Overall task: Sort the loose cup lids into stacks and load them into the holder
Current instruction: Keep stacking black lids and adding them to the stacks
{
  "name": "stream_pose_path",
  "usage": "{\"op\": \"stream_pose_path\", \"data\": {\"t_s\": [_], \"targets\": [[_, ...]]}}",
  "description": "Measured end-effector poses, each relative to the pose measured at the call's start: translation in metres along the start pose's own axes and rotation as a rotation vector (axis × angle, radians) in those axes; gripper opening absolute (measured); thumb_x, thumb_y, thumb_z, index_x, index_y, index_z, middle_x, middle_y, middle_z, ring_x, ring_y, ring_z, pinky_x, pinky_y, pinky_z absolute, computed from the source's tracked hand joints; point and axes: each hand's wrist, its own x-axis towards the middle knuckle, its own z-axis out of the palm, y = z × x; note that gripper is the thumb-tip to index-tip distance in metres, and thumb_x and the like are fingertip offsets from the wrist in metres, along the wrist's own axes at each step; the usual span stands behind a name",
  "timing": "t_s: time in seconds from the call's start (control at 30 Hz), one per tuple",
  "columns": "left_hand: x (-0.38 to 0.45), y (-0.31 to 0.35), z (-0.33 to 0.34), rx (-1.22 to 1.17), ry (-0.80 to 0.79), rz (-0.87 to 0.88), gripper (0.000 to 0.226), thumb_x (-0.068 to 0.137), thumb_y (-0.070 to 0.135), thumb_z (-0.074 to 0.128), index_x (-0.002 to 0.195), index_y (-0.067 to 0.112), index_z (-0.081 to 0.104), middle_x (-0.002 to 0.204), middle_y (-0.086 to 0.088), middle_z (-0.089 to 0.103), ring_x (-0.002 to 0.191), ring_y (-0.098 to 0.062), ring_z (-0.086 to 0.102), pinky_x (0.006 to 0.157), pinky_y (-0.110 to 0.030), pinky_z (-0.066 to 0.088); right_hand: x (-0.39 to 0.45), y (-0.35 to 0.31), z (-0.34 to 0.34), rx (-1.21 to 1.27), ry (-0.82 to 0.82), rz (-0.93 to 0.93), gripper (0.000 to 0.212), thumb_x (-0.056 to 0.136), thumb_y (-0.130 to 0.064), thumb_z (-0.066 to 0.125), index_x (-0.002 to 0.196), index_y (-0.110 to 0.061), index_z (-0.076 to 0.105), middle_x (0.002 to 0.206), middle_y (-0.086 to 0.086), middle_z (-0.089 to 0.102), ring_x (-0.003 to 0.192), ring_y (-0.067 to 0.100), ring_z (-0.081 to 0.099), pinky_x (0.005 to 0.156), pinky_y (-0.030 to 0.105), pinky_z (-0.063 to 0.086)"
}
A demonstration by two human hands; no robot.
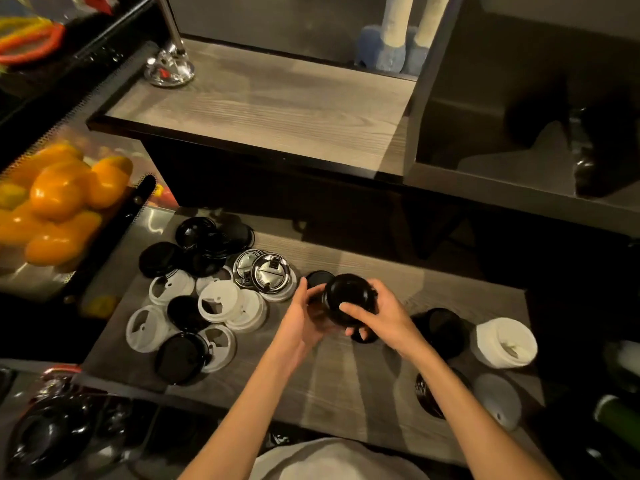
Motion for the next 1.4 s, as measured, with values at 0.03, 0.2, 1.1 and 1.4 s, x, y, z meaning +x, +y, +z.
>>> {"op": "stream_pose_path", "data": {"t_s": [0.03, 0.2, 1.1, 1.4], "targets": [[-0.001, -0.002, 0.000, -0.072, -0.121, -0.057, 0.065, 0.100, 0.065, 0.033, 0.127, 0.014, 0.064, 0.116, -0.017, 0.073, 0.100, -0.034, 0.071, 0.078, -0.048, 0.058, -0.004, -0.005, 0.002, -0.045, -0.055, -0.004, 0.049, 0.086, -0.037, 0.081, 0.123, -0.020, 0.055, 0.101, 0.007, 0.077, 0.068, 0.040, 0.074, 0.052, 0.032, 0.053], [-0.014, -0.022, 0.004, -0.318, -0.262, -0.098, 0.062, 0.098, 0.059, 0.044, 0.139, 0.015, 0.060, 0.146, -0.020, 0.055, 0.133, -0.038, 0.054, 0.111, -0.061, 0.039, -0.006, -0.011, 0.003, -0.706, -0.021, -0.224, 0.045, 0.092, -0.065, 0.059, 0.128, -0.038, 0.059, 0.117, -0.013, 0.063, 0.098, 0.008, 0.065, 0.084, 0.029, 0.054], [-0.026, -0.060, -0.031, -0.237, -0.019, -0.068, 0.049, 0.102, 0.040, 0.038, 0.127, 0.004, 0.058, 0.117, -0.027, 0.065, 0.097, -0.040, 0.068, 0.081, -0.047, 0.056, -0.019, 0.036, -0.032, -0.740, -0.095, -0.261, 0.101, 0.065, -0.066, 0.087, 0.150, -0.047, 0.036, 0.146, -0.013, 0.027, 0.139, 0.021, 0.035, 0.114, 0.050, 0.042], [-0.035, -0.064, 0.003, -0.185, -0.137, -0.075, 0.050, 0.105, 0.038, 0.038, 0.108, 0.009, 0.079, 0.117, -0.018, 0.073, 0.102, -0.028, 0.074, 0.088, -0.043, 0.050, -0.054, 0.005, -0.018, -0.773, -0.254, -0.398, 0.123, 0.063, -0.060, 0.091, 0.159, -0.048, 0.015, 0.157, -0.022, 0.031, 0.146, 0.006, 0.025, 0.117, 0.030, 0.021]]}}
